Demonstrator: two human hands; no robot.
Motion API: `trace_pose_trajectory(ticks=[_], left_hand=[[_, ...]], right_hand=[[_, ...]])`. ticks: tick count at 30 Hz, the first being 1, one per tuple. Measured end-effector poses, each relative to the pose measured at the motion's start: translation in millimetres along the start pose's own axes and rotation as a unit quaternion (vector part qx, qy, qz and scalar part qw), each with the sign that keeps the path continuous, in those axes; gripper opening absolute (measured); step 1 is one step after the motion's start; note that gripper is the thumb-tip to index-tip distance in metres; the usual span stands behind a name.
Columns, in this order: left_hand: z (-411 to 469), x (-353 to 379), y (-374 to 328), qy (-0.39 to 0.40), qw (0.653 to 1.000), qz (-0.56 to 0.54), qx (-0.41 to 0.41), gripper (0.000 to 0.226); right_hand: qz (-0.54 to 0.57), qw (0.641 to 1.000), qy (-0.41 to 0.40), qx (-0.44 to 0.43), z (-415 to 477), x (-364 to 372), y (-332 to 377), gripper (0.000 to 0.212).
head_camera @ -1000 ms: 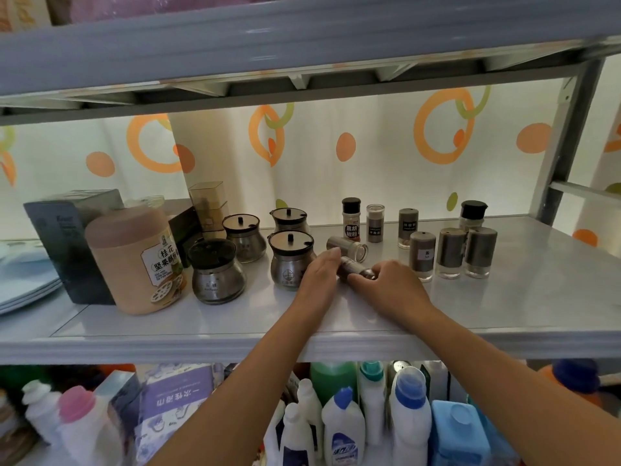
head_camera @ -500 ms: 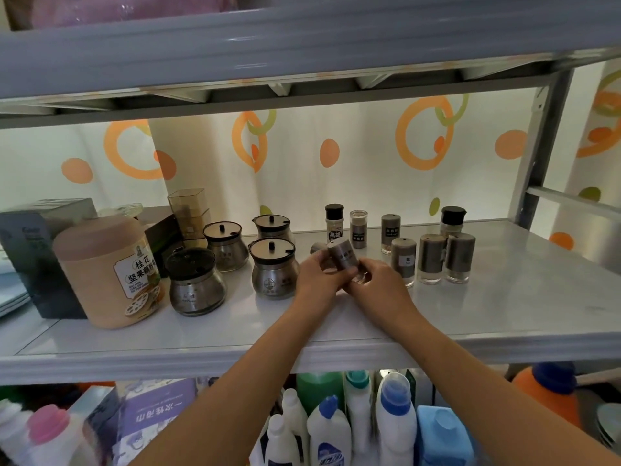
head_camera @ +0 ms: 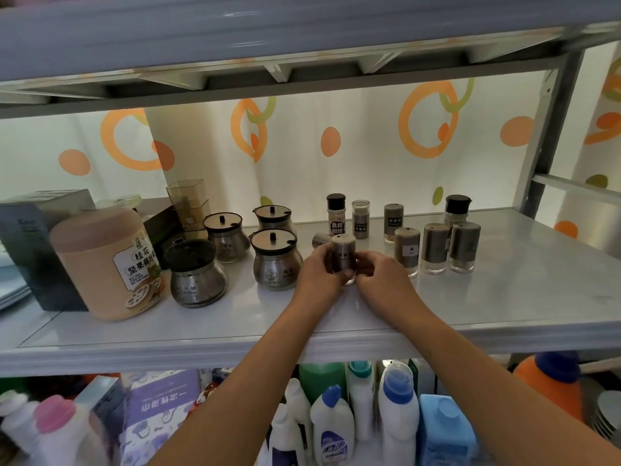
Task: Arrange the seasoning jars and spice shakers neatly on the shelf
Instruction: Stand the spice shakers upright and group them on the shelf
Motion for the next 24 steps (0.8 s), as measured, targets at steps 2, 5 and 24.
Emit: trace_pose_trajectory(ticks=[2,5,24], left_hand=[[-0.9,-0.2,0.9,0.000,1.000,-0.016,-0.007,0.055],[-3.5,-0.2,-2.5,-0.003,0.999,-0.052,-0.004,0.050],[-3.8,-5.2,-8.0,-0.103,0.970,-0.209,-0.071,0.058]], right_hand=[[0.001,1.000,-0.001,0.006,-0.2,-0.3,0.2,0.043],[0.016,1.000,-0.016,0.019,-0.4,-1.9,-0.9,0.042],[0.097,0.993,0.018,0.064,6.2,3.5,-10.8,0.038]])
Point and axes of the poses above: each hand's wrist, its own z-axis towards the middle knuckle, its own x-axis out of the palm, y = z × x, the point moved 3 cm from there along z, towards the middle knuckle, and after that the axes turned 10 degrees about x, right-handed, at the moved point
